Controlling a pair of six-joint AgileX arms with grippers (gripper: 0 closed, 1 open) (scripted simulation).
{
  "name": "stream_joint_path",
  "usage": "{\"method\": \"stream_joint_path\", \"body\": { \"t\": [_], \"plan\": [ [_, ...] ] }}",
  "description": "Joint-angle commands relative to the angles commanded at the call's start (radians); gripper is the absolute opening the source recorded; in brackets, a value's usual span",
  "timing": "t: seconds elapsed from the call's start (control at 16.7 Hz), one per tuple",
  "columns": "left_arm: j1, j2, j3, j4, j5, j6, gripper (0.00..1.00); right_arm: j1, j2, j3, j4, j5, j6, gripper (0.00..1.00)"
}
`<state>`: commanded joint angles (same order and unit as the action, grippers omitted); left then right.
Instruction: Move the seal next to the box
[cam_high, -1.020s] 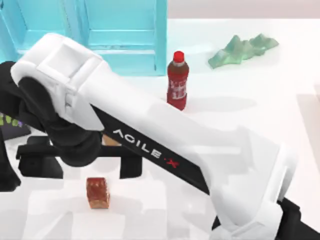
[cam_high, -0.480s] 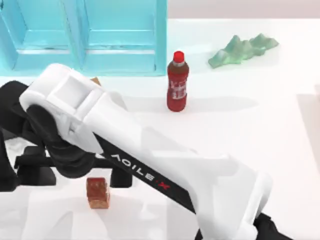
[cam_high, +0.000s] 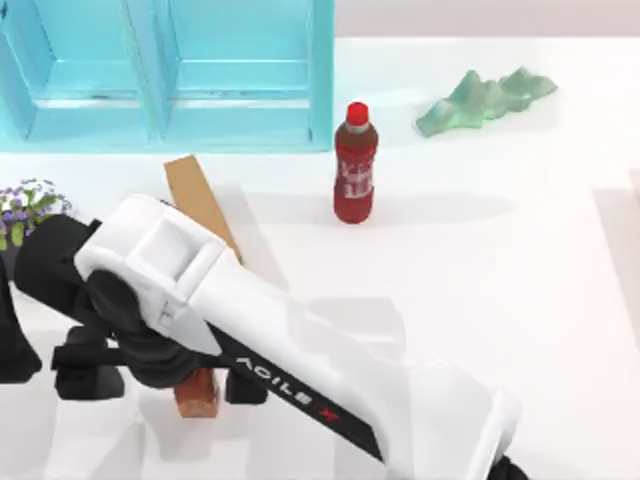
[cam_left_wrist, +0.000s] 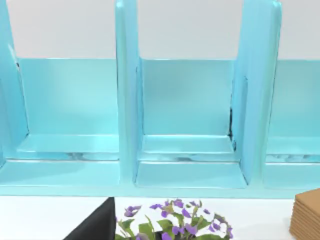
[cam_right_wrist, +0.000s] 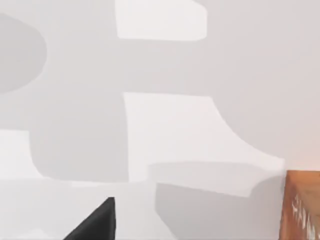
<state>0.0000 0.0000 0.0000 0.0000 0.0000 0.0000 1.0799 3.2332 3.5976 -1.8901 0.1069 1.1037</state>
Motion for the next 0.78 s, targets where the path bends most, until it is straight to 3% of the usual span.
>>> {"method": "stream_joint_path", "body": {
  "t": [0.18, 0.78],
  "plan": [
    [0.0, 0.0, 0.0, 0.0, 0.0, 0.0, 1.0, 0.0, 0.0, 0.0, 0.0, 0.0, 0.0, 1.0],
    [0.0, 0.0, 0.0, 0.0, 0.0, 0.0, 1.0, 0.0, 0.0, 0.0, 0.0, 0.0, 0.0, 0.25]
  ]
}}
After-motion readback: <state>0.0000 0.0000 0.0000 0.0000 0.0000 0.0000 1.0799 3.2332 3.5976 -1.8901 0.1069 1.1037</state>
